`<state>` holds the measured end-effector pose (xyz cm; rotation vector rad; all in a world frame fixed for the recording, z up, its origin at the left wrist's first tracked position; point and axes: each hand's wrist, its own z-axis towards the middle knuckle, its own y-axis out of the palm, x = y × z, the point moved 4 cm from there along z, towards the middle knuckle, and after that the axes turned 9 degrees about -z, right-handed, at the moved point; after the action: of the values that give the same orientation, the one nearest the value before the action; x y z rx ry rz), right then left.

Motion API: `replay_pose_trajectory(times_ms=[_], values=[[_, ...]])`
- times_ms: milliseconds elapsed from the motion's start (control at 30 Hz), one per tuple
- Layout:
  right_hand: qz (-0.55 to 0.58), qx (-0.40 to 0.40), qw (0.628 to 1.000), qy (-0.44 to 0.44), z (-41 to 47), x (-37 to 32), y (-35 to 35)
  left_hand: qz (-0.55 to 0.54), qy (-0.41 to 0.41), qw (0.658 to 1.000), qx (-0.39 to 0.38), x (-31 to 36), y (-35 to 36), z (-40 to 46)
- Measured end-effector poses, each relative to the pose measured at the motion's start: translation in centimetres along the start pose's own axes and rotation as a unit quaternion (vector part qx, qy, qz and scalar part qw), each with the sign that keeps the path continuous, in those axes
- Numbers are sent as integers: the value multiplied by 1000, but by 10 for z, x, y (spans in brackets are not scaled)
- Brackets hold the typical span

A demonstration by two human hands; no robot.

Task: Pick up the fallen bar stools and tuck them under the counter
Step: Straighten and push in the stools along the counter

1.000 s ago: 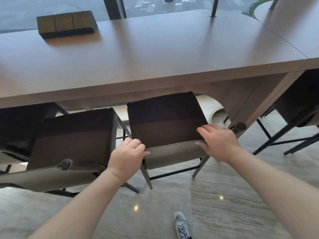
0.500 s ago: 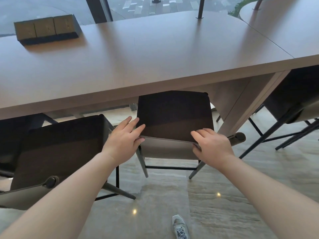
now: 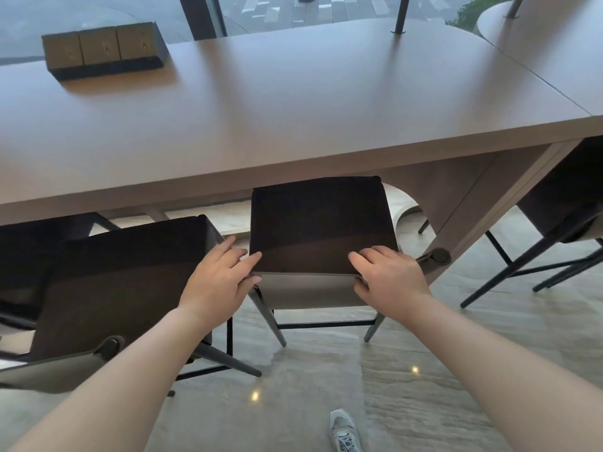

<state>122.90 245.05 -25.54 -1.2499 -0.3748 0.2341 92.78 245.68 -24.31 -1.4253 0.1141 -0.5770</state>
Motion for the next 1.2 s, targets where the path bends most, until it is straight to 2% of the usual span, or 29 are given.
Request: replay_pose_trajectory(times_ms=[333,500,800,1033,1200], values=[[3,57,998,-4,24,2,4,1,-17,998,53,-3,2,-8],[-7,93,994,-60,40,-10,6,10,-41,997,65,-18,-3,-18],[-2,88,992,-89,60,-14,9,6,-75,993,86,-22,-3,-25],[-2,86,995,-56,57,15,20,-3,-69,994,82,0,10,-4],[-7,54,998,-38,51,18,23,-5,-56,995,78,-3,11,2]])
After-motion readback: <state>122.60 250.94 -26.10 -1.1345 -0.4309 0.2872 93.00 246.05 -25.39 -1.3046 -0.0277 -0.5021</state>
